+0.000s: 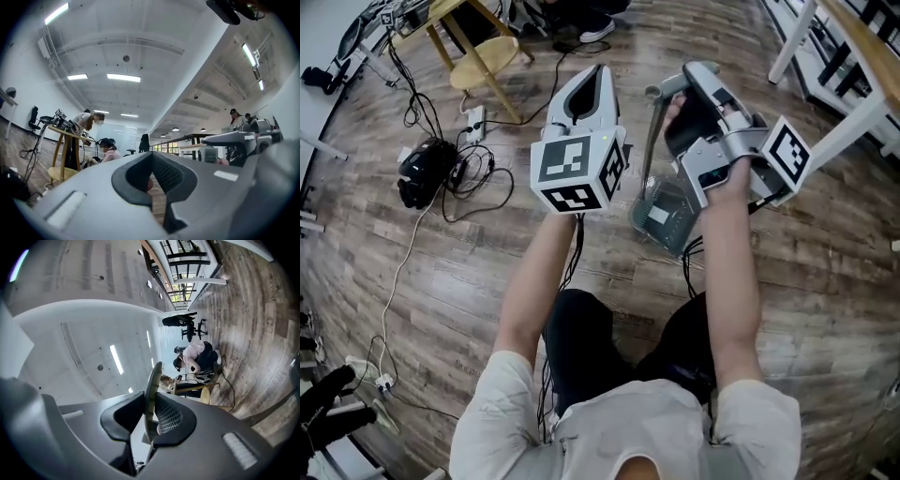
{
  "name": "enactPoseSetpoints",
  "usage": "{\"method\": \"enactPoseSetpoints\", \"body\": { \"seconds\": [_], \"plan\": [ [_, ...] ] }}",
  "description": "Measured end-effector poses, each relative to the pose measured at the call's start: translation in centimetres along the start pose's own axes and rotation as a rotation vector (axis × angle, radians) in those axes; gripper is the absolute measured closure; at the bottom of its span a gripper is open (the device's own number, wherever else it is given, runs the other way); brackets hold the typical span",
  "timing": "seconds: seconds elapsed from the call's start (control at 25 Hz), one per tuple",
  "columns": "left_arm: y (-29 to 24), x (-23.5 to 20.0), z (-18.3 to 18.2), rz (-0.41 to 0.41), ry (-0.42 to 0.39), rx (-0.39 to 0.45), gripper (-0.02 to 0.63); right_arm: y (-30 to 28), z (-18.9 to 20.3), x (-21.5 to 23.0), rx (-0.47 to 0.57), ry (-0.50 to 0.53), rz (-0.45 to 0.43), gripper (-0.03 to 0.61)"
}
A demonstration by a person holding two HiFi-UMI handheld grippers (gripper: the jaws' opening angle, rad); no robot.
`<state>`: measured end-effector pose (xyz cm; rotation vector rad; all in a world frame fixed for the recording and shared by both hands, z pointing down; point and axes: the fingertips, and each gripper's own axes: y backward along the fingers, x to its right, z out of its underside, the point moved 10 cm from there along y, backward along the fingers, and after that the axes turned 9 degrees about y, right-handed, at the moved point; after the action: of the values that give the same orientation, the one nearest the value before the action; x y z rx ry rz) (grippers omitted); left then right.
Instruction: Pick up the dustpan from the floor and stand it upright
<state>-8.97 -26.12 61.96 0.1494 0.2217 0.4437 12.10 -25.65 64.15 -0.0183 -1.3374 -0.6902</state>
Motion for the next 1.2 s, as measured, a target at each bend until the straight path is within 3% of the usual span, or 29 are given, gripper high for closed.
{"method": "enactPoseSetpoints", "body": {
  "seconds": [0.24,0.84,1.0,1.2],
  "plan": [
    [-0.3,2.7,0.7,0.017,0.016,-0.008,0.594,1.5,-1.4,-0.4,0.003,0.017,0.003,0.505],
    [0.9,1.0,0.6,0.012,0.018,-0.009,0.594,-0.8,1.0,-0.5,-0.011,0.07,0.03,0.491],
    [0.8,1.4,1.5,0.009,0.025,-0.031,0.594,-0.6,0.8,-0.3,-0.001,0.086,0.03,0.445],
    [1.0,2.3,1.9,0.018,0.029,-0.035,0.594,0.5,0.3,-0.1,0.004,0.1,0.04,0.442]
  ]
}}
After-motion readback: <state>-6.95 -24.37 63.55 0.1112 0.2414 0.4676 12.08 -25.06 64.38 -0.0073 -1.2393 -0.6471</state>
